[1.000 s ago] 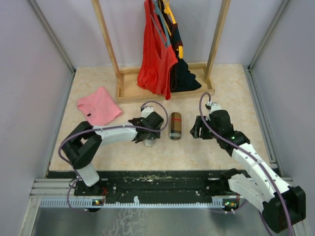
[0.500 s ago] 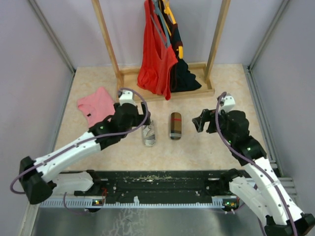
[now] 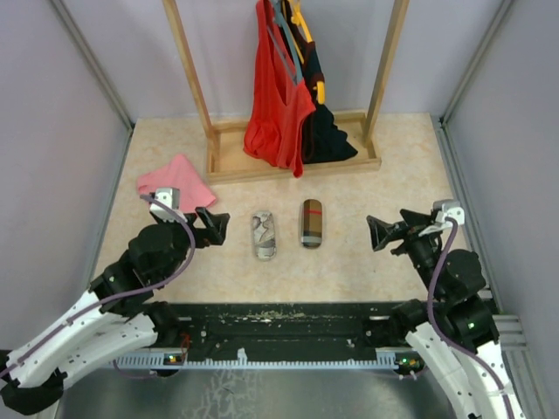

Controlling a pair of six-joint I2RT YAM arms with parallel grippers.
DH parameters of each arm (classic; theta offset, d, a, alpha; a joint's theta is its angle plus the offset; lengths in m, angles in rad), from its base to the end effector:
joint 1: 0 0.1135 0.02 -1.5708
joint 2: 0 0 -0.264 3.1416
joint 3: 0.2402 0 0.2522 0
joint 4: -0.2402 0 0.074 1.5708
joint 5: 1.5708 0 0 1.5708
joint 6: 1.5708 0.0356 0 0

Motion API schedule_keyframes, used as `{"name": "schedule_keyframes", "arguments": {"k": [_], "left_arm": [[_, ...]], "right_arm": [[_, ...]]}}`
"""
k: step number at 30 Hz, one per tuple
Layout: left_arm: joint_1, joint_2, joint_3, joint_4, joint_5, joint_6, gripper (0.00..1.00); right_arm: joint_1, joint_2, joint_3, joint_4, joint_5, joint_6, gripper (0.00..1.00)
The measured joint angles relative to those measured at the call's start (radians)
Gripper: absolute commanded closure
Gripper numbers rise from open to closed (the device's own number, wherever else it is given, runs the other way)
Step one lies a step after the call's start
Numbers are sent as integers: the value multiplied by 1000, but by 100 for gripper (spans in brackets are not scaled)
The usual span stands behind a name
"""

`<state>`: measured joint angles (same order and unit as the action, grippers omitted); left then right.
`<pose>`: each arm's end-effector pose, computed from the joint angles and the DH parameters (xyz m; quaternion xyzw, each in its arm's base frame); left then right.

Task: Organize the sunglasses
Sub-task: Reset both arms

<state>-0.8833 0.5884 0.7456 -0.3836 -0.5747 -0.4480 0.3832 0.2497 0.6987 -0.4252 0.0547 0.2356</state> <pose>0.1001 -0.0914 0.3343 -0.0103 0.7708 -0.1944 0.6066 0.0641 0.0237 0.3417 -0.0320 0.6979 0.1996 0.6871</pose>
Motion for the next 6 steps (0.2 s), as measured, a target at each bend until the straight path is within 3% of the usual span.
{"name": "schedule_keyframes", "arguments": {"k": [6], "left_arm": [[-25, -22, -21, -26, -1, -1, 0]], "right_arm": [[0, -59, -54, -14, 31, -9, 8]]}}
